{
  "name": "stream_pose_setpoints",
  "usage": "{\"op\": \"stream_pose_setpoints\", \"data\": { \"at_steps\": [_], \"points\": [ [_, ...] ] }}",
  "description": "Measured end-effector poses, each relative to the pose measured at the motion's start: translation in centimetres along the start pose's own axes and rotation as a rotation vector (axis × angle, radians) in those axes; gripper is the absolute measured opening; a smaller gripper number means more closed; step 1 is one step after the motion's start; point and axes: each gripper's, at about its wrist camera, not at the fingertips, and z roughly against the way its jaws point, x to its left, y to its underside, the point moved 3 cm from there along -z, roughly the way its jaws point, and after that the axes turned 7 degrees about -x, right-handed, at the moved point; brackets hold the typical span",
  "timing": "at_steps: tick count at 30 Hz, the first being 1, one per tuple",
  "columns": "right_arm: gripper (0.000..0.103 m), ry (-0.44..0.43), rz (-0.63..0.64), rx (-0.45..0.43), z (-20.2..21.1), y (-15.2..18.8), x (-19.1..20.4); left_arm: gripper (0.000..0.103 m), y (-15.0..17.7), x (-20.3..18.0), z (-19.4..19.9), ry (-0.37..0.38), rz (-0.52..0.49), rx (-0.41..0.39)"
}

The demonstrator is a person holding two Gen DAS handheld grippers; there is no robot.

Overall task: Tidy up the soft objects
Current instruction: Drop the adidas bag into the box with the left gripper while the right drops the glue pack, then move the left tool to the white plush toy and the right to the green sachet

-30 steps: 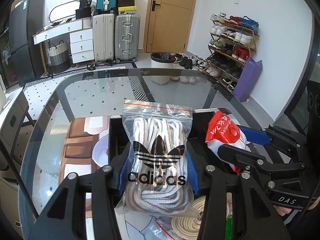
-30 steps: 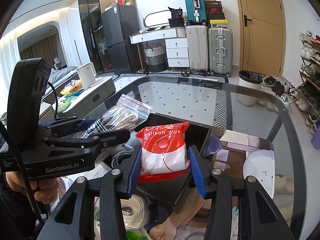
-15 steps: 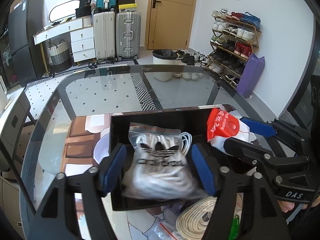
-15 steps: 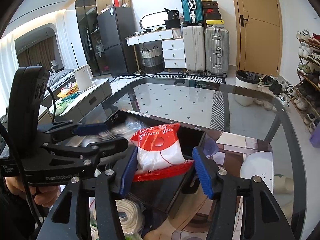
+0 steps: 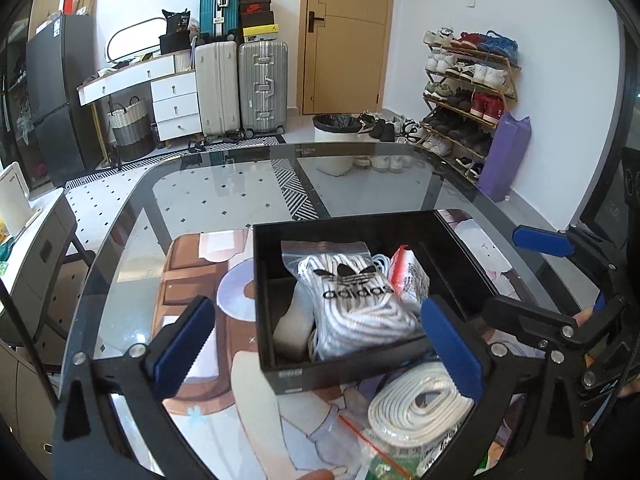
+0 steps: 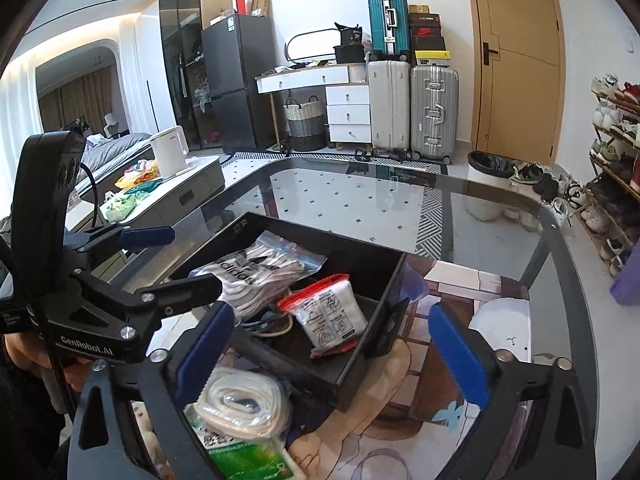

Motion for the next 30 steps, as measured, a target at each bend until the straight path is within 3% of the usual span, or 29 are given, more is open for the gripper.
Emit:
{"op": "stream_pose_setpoints", "data": {
  "at_steps": [20, 30],
  "points": [
    [0.102, -0.039, -0.018, 0.048, 3.5, 4.2, 0.8, 0.103, 2.7, 1.2, 3.3, -0.006, 0.003, -0.017],
    [0.102, -0.064, 0.045, 0.101, 4.0, 5.7, 1.9, 0.103, 4.4, 1.5, 4.4, -0.013, 0.009, -0.008]
  ]
}}
